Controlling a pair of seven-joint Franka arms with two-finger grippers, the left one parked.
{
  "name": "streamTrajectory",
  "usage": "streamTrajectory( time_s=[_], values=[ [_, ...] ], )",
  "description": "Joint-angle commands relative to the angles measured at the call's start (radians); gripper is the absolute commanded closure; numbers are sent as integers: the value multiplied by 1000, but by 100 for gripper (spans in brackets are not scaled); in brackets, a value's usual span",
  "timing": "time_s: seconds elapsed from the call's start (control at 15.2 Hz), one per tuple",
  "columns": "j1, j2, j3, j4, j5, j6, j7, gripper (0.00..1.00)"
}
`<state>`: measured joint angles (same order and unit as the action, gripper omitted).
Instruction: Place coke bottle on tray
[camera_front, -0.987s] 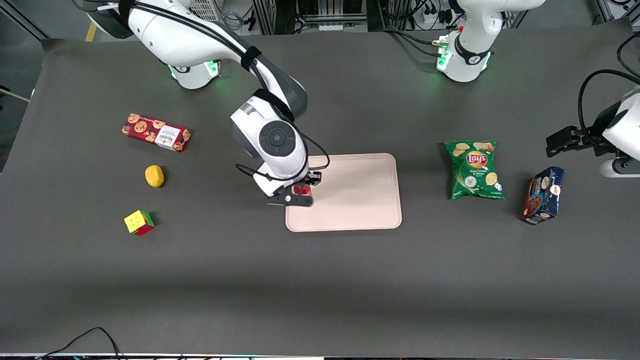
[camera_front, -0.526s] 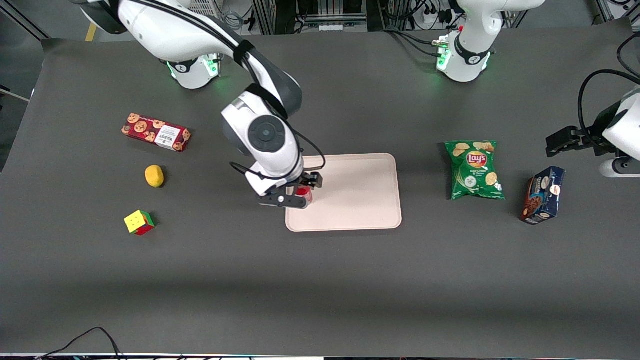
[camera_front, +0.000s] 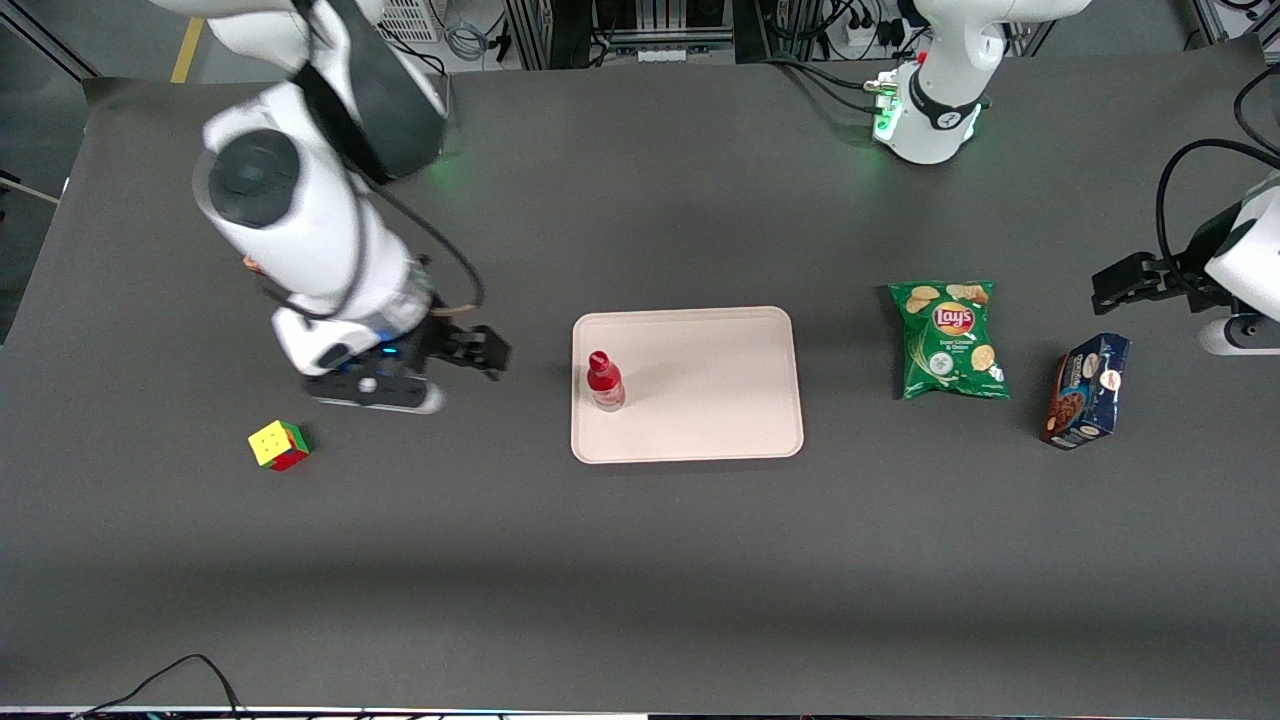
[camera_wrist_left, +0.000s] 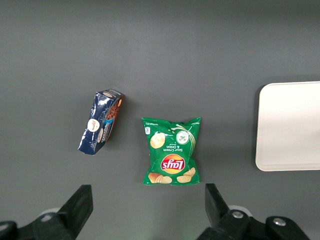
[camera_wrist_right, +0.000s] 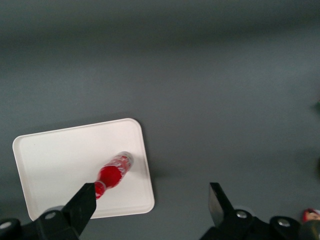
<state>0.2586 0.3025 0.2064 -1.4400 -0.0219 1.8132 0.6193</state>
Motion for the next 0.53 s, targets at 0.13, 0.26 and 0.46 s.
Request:
streamTrajectory(
  time_s=[0.13, 0.26, 0.46],
  values=[
    [1, -271, -217, -238, 89, 0, -261, 0],
    [1, -337, -283, -296, 91, -17, -358, 0],
    [1, -393, -358, -364, 85, -38, -472, 0]
  ],
)
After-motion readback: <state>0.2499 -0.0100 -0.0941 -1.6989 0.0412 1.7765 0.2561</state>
